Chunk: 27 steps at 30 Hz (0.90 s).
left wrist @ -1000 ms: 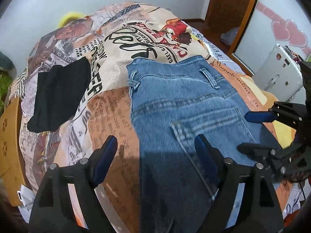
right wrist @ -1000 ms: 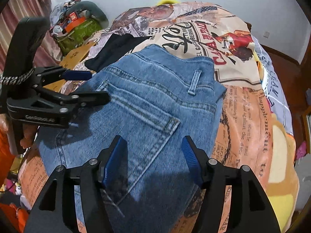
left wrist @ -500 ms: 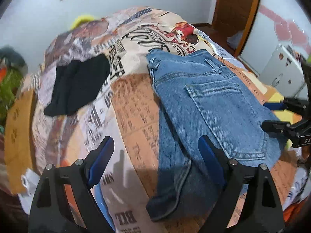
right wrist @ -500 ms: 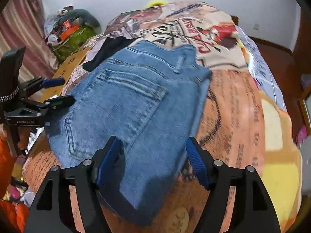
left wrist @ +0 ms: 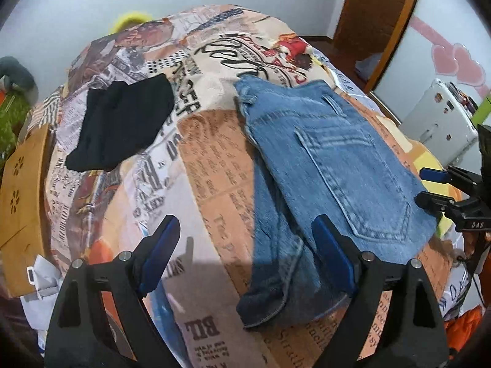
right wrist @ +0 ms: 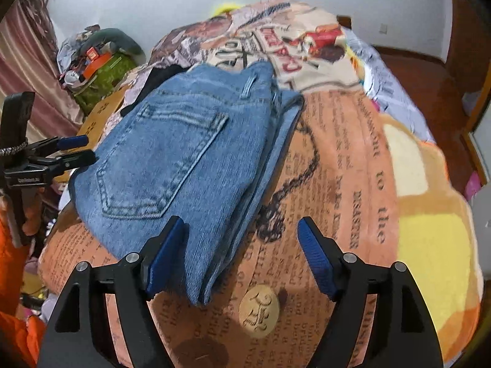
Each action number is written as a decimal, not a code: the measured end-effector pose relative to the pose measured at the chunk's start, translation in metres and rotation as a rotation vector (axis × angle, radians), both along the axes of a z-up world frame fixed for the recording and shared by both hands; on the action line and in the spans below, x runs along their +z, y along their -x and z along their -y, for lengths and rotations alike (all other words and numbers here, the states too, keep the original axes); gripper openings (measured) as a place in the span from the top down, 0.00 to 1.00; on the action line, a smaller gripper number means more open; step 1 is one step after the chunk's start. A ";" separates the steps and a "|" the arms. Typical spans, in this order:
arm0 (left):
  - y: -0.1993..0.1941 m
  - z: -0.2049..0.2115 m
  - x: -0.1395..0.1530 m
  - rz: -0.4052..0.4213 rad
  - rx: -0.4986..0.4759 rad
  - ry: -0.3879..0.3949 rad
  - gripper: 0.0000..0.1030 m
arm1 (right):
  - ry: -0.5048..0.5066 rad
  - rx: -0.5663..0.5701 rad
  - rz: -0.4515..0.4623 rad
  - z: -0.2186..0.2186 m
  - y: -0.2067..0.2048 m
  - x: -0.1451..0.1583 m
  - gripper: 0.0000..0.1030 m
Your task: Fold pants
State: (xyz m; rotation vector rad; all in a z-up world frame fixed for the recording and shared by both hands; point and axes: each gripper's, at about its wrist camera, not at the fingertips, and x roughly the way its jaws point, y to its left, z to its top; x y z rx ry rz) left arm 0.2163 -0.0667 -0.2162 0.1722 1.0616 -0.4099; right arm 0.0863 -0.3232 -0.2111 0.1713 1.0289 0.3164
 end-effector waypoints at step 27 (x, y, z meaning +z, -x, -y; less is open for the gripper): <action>-0.139 0.043 -0.062 -0.381 -0.017 0.236 0.04 | -0.325 -0.107 -0.150 0.033 -0.088 -0.050 0.29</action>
